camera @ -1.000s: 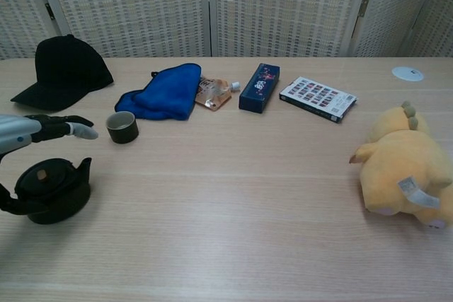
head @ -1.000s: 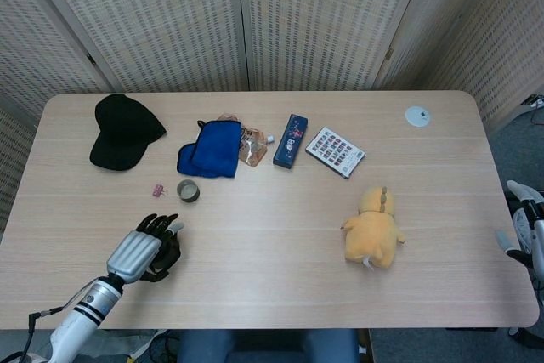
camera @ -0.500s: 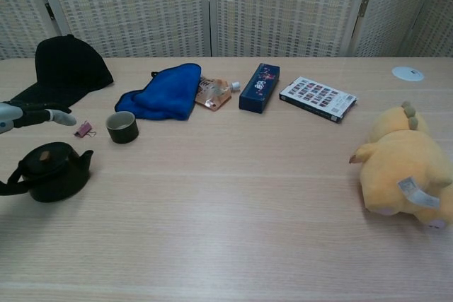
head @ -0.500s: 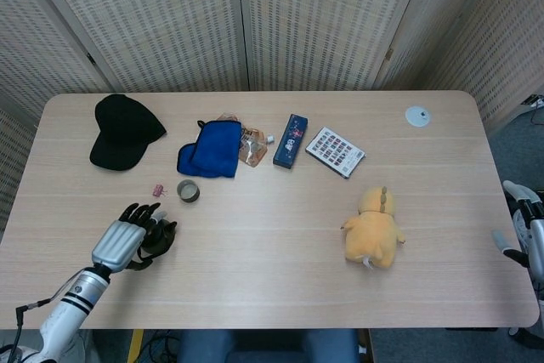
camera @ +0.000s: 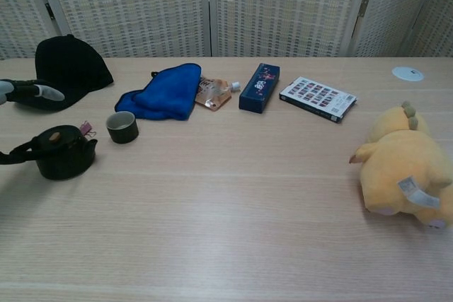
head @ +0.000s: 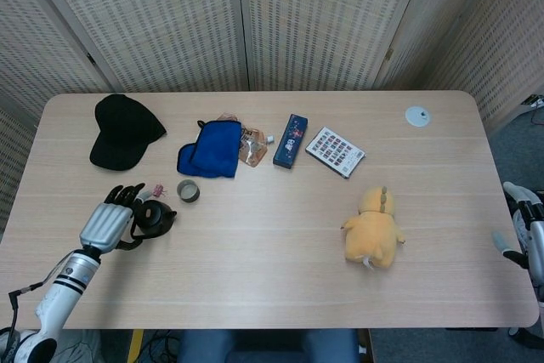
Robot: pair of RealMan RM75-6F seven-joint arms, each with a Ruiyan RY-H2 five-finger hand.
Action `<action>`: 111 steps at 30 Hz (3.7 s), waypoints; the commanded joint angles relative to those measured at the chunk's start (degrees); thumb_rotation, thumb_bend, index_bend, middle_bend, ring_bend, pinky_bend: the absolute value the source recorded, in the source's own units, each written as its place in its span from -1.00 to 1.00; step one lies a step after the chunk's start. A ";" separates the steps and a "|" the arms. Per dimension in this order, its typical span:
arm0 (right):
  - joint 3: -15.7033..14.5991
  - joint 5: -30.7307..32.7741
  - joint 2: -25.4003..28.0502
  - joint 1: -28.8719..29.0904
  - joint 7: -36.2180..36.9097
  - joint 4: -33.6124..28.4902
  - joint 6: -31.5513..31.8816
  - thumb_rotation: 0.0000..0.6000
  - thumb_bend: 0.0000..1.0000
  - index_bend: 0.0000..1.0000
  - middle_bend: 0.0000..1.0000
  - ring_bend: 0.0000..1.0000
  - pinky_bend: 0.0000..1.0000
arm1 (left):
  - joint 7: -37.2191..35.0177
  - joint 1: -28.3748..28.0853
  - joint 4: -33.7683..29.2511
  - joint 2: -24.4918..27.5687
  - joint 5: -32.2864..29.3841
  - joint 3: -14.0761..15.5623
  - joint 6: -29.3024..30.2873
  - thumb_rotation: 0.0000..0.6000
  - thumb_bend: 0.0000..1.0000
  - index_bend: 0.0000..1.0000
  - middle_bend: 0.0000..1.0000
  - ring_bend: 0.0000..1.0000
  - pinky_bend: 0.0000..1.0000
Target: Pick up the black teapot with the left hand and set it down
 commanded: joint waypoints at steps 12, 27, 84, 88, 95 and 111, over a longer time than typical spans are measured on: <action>0.46 -0.28 0.72 0.01 0.17 -0.01 0.52 1.00 -0.57 -0.61 -0.56 -0.60 -0.60 | 1.71 0.97 -1.91 2.31 -2.71 -0.23 1.35 1.00 -0.58 -1.00 -1.00 -0.90 -0.97; 0.78 -0.16 1.17 0.05 0.52 0.01 0.75 1.00 -0.56 -0.61 -0.56 -0.60 -0.60 | 1.52 -0.74 -4.52 0.25 -1.69 0.31 -1.06 1.00 -0.58 -1.00 -1.00 -0.90 -0.97; 1.06 0.25 0.42 -0.12 0.49 0.87 0.88 1.00 -0.55 -0.61 -0.56 -0.60 -0.62 | 6.26 0.47 -2.50 0.26 -0.01 1.72 5.39 1.00 -0.59 -0.25 -0.38 -0.37 -1.00; 1.08 0.40 0.49 -0.32 0.82 1.17 1.07 1.00 -0.55 -0.61 -0.56 -0.60 -0.66 | 5.98 0.25 -1.20 -0.73 -0.06 1.36 5.09 1.00 -0.59 -0.29 -0.29 -0.32 -1.00; 1.57 0.81 1.08 -0.51 1.35 1.25 1.52 1.00 -0.55 -0.61 -0.56 -0.60 -0.72 | 5.89 0.18 0.01 -1.45 -0.59 1.27 4.24 1.00 -0.60 -0.22 -0.27 -0.32 -1.00; 1.73 1.11 1.63 -0.66 1.28 0.75 1.60 1.00 -0.55 -0.61 -0.56 -0.60 -0.72 | 4.45 -0.57 2.84 -2.91 1.86 1.78 2.92 1.00 -0.60 -0.16 -0.22 -0.31 -1.00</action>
